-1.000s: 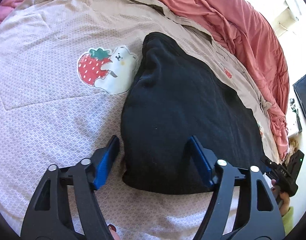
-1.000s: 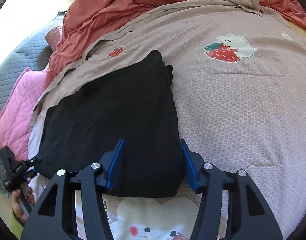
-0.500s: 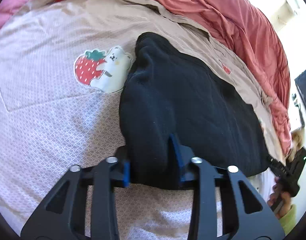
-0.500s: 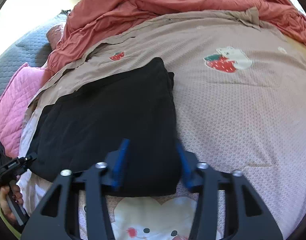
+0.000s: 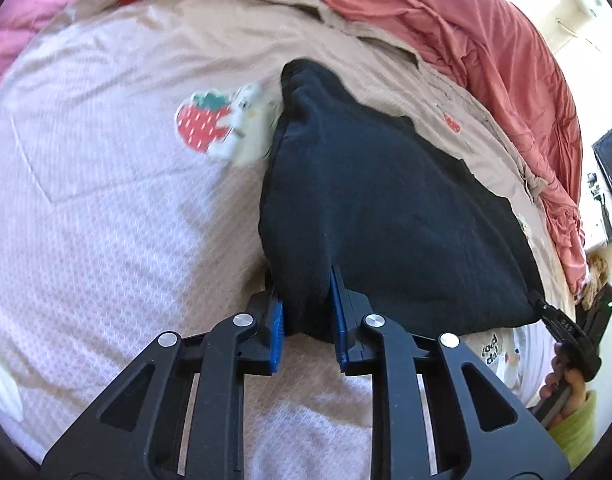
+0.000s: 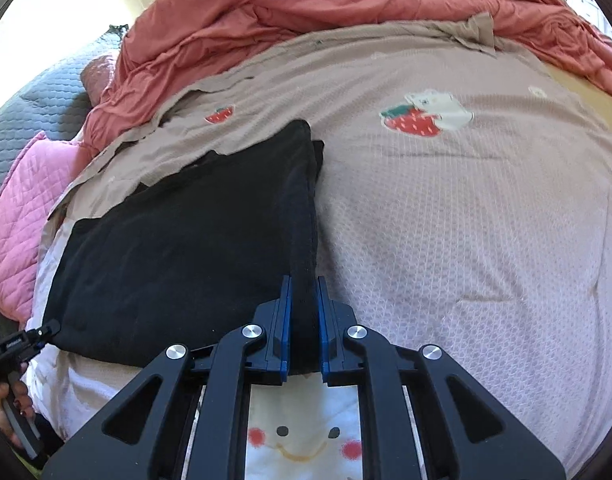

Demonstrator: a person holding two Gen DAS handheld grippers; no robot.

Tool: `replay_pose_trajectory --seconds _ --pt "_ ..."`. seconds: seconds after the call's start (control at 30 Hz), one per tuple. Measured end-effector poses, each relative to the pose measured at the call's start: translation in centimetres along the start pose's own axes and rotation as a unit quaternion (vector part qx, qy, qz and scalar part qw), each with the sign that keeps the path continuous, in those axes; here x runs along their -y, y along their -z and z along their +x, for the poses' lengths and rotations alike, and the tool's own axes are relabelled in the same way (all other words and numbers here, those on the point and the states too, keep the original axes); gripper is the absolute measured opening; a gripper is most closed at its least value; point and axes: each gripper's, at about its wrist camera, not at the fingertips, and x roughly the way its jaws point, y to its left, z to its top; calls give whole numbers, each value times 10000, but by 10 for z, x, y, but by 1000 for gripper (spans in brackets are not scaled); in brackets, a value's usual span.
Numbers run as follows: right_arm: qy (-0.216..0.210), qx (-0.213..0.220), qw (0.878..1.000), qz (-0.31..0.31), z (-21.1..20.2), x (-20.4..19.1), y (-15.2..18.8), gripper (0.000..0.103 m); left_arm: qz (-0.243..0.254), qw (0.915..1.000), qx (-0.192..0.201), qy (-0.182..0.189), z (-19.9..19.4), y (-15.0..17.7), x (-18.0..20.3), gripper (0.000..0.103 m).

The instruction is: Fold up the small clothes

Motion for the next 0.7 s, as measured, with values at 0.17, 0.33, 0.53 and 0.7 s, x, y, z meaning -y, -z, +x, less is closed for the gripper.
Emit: replay_pose_trajectory --seconds 0.17,0.33,0.53,0.7 --pt "45 -148 9997 211 9 9 2 20 72 9997 139 161 -4 -1 2 22" --pt "120 -130 9995 250 7 11 3 27 -55 9999 40 132 9 -3 -6 24" --pt "194 -268 9989 343 12 15 5 26 -277 9991 -93 293 20 3 -12 14" --pt "270 -299 9983 422 12 19 6 30 -192 9997 -102 96 17 7 -6 14"
